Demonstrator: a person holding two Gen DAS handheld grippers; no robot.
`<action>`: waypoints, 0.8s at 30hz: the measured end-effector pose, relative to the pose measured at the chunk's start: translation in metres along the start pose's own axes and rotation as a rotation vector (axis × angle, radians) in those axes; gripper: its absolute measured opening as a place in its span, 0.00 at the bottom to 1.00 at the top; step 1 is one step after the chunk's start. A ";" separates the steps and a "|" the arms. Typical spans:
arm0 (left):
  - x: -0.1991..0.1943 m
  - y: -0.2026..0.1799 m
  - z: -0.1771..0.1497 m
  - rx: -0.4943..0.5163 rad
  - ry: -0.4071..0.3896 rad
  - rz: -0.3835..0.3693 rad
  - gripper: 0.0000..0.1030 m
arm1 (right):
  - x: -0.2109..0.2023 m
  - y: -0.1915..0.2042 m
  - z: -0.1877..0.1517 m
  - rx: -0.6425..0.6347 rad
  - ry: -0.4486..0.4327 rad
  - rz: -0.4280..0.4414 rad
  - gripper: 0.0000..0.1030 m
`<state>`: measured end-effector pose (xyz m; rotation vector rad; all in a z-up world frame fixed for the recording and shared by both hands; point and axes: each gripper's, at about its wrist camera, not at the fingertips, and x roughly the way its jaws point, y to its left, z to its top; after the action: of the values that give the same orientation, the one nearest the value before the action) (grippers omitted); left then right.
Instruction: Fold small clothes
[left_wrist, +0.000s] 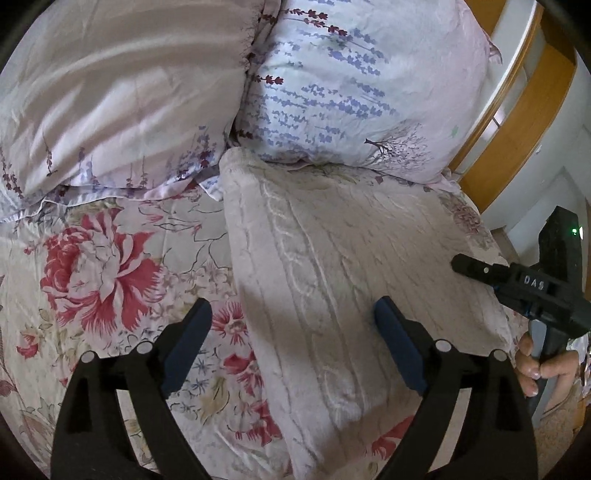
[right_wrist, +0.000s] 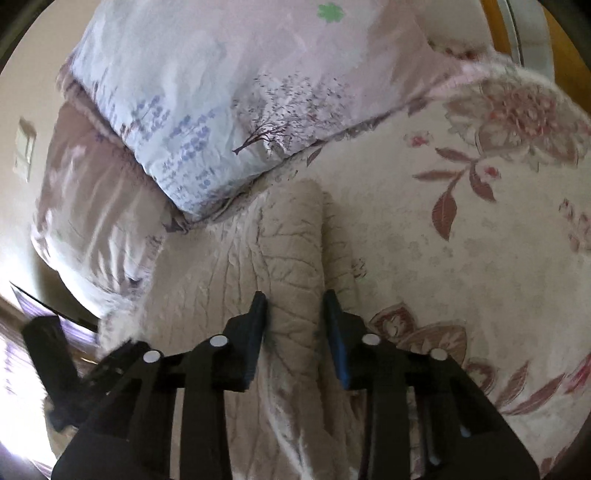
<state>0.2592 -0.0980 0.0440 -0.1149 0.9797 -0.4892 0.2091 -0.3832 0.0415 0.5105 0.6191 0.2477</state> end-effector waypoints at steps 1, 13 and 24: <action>0.000 0.000 0.000 -0.002 0.000 0.002 0.88 | 0.000 0.002 0.000 -0.018 -0.005 -0.004 0.23; 0.012 -0.006 0.001 -0.002 0.021 -0.032 0.90 | -0.013 -0.002 -0.006 -0.065 -0.114 -0.148 0.13; 0.014 0.010 0.000 -0.101 0.047 -0.110 0.90 | -0.043 0.003 -0.009 -0.080 -0.228 -0.155 0.34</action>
<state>0.2691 -0.0951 0.0301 -0.2506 1.0480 -0.5454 0.1689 -0.3931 0.0581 0.4040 0.4221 0.0654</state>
